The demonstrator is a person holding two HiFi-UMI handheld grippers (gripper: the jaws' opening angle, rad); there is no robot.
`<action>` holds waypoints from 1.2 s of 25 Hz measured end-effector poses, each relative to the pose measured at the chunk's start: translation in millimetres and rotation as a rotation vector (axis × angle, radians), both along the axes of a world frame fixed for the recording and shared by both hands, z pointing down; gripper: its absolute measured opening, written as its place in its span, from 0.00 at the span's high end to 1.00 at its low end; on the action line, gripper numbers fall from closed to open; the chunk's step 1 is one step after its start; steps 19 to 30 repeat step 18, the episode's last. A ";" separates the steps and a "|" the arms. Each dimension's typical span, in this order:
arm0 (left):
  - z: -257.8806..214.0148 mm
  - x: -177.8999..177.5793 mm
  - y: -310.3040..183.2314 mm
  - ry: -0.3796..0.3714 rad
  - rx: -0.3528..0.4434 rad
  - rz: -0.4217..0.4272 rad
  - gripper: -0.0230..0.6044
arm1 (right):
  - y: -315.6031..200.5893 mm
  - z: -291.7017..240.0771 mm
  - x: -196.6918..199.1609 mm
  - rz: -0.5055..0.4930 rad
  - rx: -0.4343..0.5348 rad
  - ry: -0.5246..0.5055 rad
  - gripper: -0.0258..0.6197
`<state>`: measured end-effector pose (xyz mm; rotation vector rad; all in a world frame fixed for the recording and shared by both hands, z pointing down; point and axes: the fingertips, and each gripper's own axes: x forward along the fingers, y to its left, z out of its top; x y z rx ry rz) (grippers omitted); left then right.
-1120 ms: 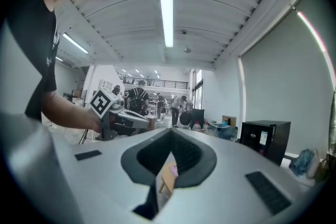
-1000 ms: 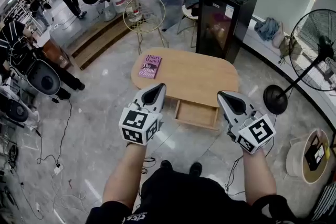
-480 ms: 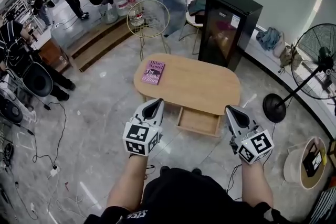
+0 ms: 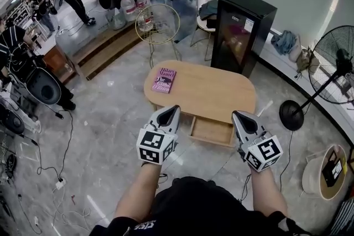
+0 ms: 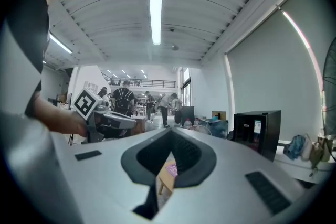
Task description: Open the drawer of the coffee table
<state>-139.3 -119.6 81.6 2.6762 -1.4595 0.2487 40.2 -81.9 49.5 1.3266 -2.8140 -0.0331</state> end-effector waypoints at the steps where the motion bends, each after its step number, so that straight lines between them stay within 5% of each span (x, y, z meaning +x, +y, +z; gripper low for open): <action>1: -0.9 2.3 -0.3 -0.001 0.001 0.004 0.95 | -0.4 -0.4 -0.9 -0.006 0.001 -0.001 0.96; 30: -1.8 7.9 9.7 -0.010 -0.019 -0.026 0.95 | 6.0 1.1 17.2 -0.008 0.006 -0.059 0.96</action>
